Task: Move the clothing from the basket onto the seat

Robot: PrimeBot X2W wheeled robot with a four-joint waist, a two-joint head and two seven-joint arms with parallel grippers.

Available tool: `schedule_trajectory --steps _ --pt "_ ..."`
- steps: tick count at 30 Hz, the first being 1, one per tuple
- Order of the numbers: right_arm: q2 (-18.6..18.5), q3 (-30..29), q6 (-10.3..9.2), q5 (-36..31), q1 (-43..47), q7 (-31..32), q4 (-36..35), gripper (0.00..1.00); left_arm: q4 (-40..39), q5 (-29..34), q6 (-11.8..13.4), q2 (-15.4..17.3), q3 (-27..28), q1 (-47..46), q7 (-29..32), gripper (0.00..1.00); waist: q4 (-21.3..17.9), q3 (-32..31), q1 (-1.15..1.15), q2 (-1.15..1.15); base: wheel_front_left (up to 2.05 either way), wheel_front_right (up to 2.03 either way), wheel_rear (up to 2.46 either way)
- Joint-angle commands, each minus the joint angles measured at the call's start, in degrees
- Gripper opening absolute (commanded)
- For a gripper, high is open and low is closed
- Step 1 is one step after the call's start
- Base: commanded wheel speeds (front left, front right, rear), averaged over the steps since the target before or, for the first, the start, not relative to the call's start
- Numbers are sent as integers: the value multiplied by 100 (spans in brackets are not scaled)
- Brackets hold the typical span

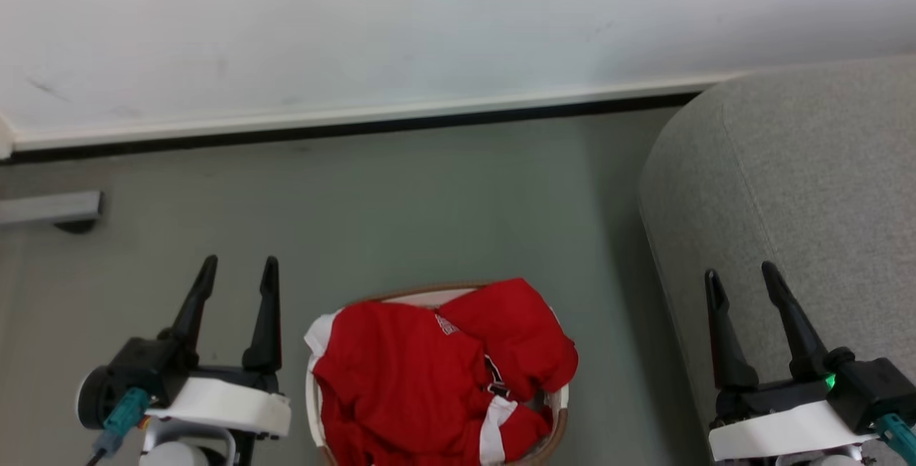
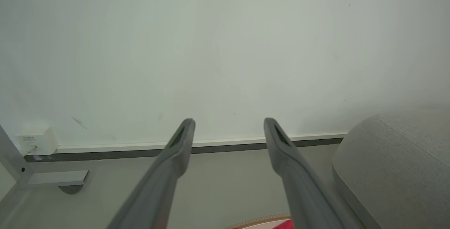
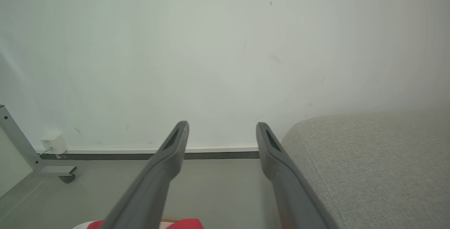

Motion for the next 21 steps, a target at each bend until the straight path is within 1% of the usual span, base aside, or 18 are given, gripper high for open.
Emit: schedule_trajectory --steps 1,8,9,14,16,21 --pt "-4 -17 -12 83 -135 -13 -90 100 -30 -107 -7 81 -10 -140 -2 100 -72 334 0 0 0 0 0" --pt "-4 -118 -12 147 -391 -12 -353 100 -36 -118 -47 291 -216 -535 -2 100 -98 969 0 0 0 0 0" --pt "-4 -118 -12 147 -391 -12 -353 100 -36 -118 -47 291 -216 -535 -2 100 -98 969 0 0 0 0 0" --pt "-4 -197 -12 222 -642 -12 -451 100 -19 -137 -55 563 -514 -941 -2 100 -148 1465 0 0 0 0 0" --pt "-5 -227 -12 547 -732 -12 -502 100 -13 -164 -56 671 -612 -1115 -2 100 -187 1650 0 0 0 0 0" --pt "-6 -201 -12 851 -931 -12 -662 100 35 -249 -46 858 -723 -1392 -2 100 -296 2053 0 0 0 0 0"
